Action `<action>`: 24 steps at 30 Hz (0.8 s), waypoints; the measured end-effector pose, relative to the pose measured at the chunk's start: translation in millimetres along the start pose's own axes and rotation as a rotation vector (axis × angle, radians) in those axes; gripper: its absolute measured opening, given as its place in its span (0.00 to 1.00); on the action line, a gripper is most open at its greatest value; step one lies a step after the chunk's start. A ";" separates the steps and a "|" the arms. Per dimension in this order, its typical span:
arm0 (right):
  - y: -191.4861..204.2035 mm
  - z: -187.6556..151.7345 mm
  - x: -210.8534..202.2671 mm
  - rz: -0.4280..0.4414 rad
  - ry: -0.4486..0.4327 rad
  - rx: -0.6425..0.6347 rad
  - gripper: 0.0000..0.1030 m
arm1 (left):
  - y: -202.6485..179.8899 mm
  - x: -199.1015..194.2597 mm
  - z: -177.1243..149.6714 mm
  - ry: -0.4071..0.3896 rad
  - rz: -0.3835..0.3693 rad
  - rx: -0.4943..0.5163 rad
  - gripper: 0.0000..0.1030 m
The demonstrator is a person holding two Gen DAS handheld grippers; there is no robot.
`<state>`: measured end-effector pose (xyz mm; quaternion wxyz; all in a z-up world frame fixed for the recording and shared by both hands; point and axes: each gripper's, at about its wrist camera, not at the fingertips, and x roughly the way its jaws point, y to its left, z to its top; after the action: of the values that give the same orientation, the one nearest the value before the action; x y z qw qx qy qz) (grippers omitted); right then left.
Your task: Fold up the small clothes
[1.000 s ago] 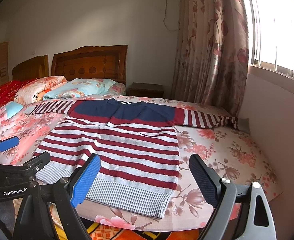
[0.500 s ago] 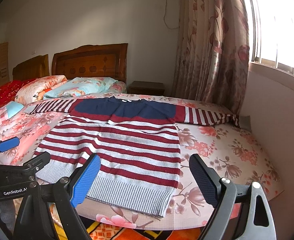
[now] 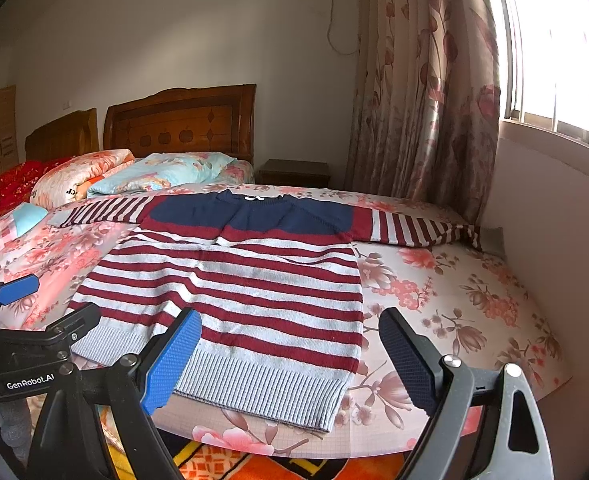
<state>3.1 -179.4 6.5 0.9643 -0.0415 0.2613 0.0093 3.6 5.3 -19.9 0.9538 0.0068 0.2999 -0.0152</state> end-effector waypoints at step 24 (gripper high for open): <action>-38.4 -4.4 48.0 -0.005 0.097 0.136 0.89 | 17.2 47.9 15.9 0.100 0.058 -0.015 1.00</action>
<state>43.8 -218.2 -18.7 0.9512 0.0230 0.3075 -0.0127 52.4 20.9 -34.2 0.9377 0.0091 0.3469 0.0151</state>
